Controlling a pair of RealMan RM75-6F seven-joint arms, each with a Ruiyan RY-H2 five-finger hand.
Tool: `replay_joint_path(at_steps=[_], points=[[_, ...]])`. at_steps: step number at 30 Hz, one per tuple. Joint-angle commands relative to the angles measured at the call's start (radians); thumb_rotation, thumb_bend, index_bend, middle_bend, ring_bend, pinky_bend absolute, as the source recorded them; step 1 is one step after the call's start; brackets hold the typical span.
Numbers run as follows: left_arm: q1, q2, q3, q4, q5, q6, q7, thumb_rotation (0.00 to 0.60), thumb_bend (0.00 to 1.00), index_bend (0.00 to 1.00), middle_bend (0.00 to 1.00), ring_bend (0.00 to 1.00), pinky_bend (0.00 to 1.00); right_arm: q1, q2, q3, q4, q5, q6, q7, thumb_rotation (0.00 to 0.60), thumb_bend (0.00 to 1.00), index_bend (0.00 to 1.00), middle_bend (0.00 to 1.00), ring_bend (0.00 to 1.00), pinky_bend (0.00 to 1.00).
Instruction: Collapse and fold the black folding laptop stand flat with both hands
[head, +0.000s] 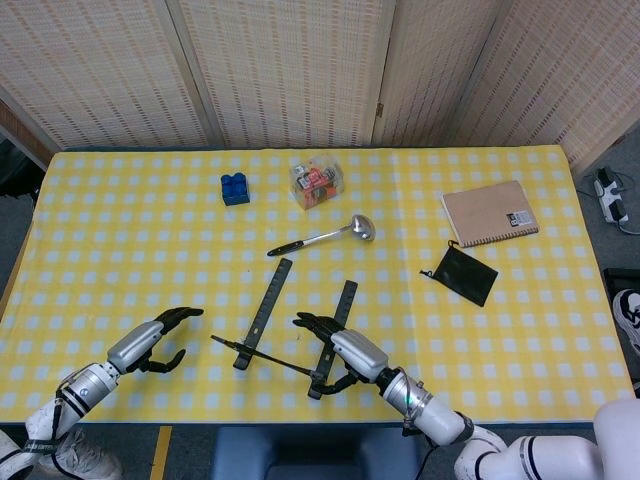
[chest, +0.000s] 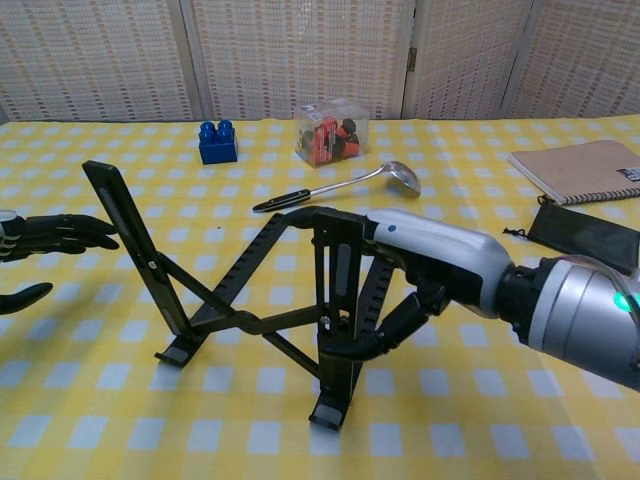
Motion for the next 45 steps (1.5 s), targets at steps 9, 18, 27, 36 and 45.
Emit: replay_joint_path(at_steps=[9,18,27,36,45], points=[[0.016,0.017,-0.012,-0.003,-0.002,0.012,0.001,0.6,0.58,0.12,0.13,0.0,0.0,-0.098,-0.017,0.098,-0.039,0.123,0.15,0.004,0.6,0.25,0.0,0.0,0.0,0.0],[0.015,0.042,-0.029,-0.022,-0.004,0.012,0.018,0.6,0.58,0.13,0.13,0.0,0.0,-0.224,0.061,0.098,-0.03,-0.041,0.422,0.028,0.6,0.25,0.0,0.0,0.01,0.0],[-0.027,0.065,-0.06,-0.041,-0.016,-0.055,0.113,0.6,0.58,0.13,0.13,0.0,0.0,-0.221,0.194,0.063,-0.002,-0.126,0.401,-0.207,0.6,0.25,0.02,0.22,0.25,0.06],[-0.057,0.022,-0.133,-0.032,-0.091,-0.137,0.458,0.6,0.52,0.14,0.13,0.01,0.01,-0.14,0.183,0.07,0.082,-0.077,0.238,-0.482,0.6,0.25,0.38,0.6,0.66,0.57],[-0.074,-0.09,-0.197,0.053,-0.14,-0.151,0.742,0.6,0.31,0.16,0.13,0.03,0.04,-0.065,0.075,0.073,0.177,-0.034,0.125,-0.601,0.6,0.25,0.56,0.82,0.91,0.86]])
